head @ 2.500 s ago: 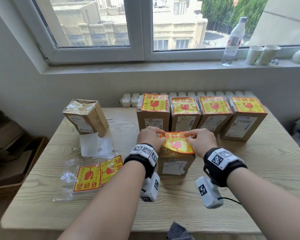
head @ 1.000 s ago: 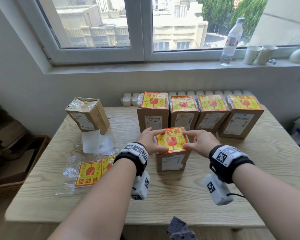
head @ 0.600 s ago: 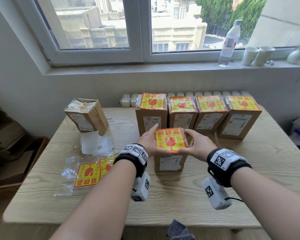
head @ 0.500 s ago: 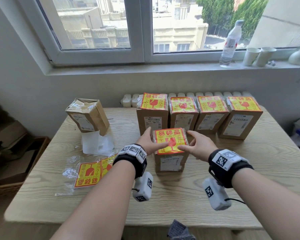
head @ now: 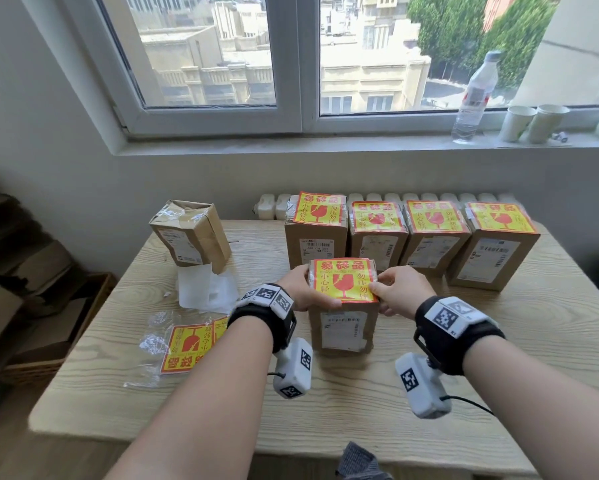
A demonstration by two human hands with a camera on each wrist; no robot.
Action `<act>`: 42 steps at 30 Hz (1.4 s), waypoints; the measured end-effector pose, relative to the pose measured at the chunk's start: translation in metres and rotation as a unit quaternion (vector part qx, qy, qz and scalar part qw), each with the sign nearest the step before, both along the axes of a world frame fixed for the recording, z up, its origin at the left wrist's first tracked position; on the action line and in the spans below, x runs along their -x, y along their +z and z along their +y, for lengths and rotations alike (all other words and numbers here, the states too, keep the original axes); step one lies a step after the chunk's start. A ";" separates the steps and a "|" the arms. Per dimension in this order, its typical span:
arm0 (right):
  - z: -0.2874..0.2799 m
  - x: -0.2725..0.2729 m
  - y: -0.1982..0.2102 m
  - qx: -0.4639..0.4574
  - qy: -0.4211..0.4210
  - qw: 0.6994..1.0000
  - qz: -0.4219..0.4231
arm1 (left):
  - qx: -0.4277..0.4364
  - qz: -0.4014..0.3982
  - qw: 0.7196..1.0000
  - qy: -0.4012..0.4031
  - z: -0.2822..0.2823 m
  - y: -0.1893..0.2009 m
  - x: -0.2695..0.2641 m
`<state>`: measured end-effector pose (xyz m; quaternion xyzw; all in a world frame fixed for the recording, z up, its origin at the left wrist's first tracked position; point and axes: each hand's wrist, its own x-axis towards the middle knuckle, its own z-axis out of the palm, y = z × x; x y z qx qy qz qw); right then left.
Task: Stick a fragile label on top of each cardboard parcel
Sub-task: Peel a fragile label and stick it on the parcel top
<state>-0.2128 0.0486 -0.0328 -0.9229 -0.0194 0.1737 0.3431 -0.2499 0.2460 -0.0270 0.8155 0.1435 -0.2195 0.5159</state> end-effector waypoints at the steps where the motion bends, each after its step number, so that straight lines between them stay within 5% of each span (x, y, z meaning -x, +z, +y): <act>1: 0.003 -0.001 0.005 -0.007 -0.003 1.000 -0.006 | -0.006 -0.003 1.000 -0.008 0.003 0.003 0.001; 11: 0.058 -0.007 0.055 -0.085 0.054 0.994 -0.039 | -0.062 -0.073 0.989 0.110 0.054 0.036 0.017; 22: 0.155 -0.018 0.065 -0.085 0.116 0.989 -0.044 | -0.101 -0.075 0.977 0.171 0.145 0.043 0.019; 31: 0.214 -0.048 0.072 -0.060 0.099 0.991 -0.065 | -0.111 -0.072 0.980 0.149 0.203 0.052 -0.027; 42: 0.235 -0.076 0.047 0.058 0.052 0.994 -0.082 | -0.116 -0.067 0.987 0.086 0.218 0.011 -0.089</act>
